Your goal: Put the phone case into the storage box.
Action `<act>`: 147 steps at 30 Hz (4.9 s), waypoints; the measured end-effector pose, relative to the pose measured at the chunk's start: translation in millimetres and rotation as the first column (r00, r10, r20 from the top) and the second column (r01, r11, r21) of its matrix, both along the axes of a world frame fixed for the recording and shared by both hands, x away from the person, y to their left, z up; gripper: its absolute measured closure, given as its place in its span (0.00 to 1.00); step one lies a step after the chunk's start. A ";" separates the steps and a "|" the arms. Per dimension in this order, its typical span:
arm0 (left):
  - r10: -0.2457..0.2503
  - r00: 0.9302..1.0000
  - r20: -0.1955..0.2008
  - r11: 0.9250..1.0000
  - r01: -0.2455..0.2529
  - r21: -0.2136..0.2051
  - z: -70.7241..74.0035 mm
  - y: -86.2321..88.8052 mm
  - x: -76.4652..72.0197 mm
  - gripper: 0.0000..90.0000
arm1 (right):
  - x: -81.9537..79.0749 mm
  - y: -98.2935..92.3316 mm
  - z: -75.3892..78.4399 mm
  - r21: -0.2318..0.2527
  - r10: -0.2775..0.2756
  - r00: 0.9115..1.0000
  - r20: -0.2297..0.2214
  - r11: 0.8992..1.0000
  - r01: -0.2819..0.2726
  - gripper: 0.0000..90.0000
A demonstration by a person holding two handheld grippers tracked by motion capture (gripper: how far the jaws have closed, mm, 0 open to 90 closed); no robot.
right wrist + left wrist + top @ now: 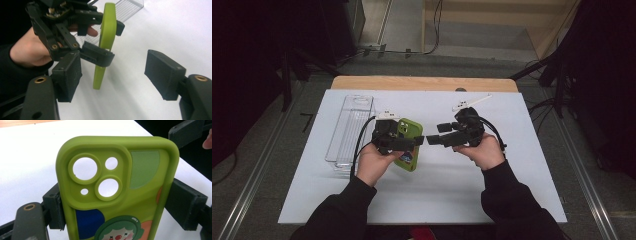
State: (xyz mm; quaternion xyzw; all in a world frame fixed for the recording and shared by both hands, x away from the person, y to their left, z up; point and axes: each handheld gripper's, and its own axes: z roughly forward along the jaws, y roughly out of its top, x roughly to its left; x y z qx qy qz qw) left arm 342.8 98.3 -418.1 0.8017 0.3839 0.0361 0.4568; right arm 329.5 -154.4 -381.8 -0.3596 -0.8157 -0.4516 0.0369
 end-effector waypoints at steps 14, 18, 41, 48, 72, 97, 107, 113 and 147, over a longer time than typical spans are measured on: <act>-0.028 1.000 -0.015 1.000 0.028 -0.002 5.2 3.0 0.0 0.20 | -8.3 -0.1 -16.2 -0.064 0.084 0.993 0.086 0.995 -0.079 0.26; -0.039 0.999 -0.015 0.999 0.039 0.000 6.5 3.3 -0.2 0.19 | -12.4 -2.5 -22.3 -0.048 0.110 0.988 0.105 0.993 -0.105 0.26; -0.066 0.997 -0.029 0.998 0.065 -0.021 8.7 4.6 -0.1 0.20 | -36.4 -27.5 -47.4 -0.120 0.076 0.994 0.077 0.990 -0.067 0.26; -0.075 0.997 -0.033 0.997 0.075 -0.025 9.3 4.8 -0.7 0.20 | -42.3 -36.5 -54.0 -0.125 0.035 0.996 0.078 0.992 -0.025 0.26; -0.088 0.995 -0.045 0.996 0.087 -0.031 11.3 7.8 1.0 0.20 | -58.0 -67.2 -86.8 -0.154 -0.140 0.989 0.043 0.977 0.145 0.26; -0.101 0.994 -0.051 0.995 0.100 -0.024 24.2 17.9 4.7 0.19 | -79.1 -82.3 -101.3 -0.205 -0.179 0.984 0.007 0.963 0.176 0.26; -0.082 0.996 -0.039 0.996 0.081 -0.026 37.8 29.2 3.7 0.19 | -80.0 -82.2 -102.5 -0.196 -0.168 0.986 -0.002 0.967 0.165 0.26; -0.053 0.998 -0.018 0.998 0.053 -0.030 48.2 37.4 2.5 0.19 | -79.7 -82.4 -102.3 -0.190 -0.164 0.986 -0.006 0.969 0.160 0.26; 0.087 0.996 -0.013 0.996 -0.088 -0.031 72.8 94.0 11.3 0.19 | -80.6 -83.1 -100.1 -0.174 -0.157 0.988 0.002 0.972 0.155 0.26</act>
